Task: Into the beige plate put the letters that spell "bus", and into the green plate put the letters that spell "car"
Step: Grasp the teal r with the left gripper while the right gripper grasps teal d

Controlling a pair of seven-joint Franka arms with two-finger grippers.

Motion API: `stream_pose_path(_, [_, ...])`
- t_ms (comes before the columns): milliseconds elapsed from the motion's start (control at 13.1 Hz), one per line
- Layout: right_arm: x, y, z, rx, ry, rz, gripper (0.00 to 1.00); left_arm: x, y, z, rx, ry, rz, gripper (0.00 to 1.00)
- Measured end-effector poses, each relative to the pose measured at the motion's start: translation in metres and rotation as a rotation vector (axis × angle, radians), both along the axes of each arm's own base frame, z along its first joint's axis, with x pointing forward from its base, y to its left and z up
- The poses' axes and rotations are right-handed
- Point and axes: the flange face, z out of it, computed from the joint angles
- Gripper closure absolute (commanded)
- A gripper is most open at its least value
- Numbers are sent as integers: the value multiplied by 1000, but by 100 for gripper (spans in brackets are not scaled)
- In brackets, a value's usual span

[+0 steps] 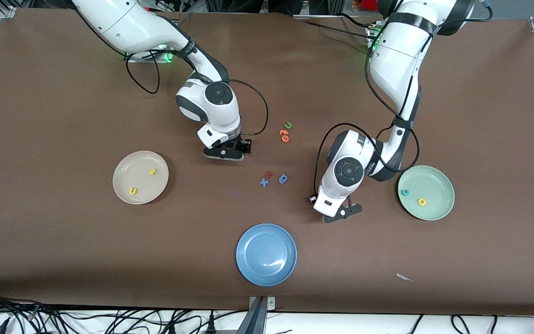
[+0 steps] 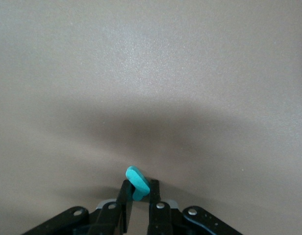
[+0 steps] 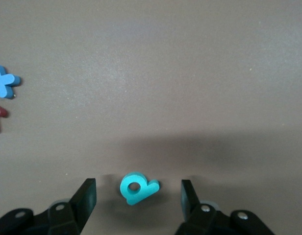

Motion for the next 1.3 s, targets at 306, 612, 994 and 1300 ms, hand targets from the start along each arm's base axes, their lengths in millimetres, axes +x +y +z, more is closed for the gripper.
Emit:
stream_pose_path(306, [-12,6,-23,-31,-32,-1,31,0,0,0,0,0,0,92])
stream_pose_path(612, [-12,8,-21,-34,-48,2,66,0,0,0,0,0,0,97])
stream_pose_path(994, [-11,8,-20,-34,-50,2,90,7,18,3,34,22,-18,99])
stream_pose_path(1300, [5,-1,-4,-37,-81,11,90,36,73,39,63,76,-159,99])
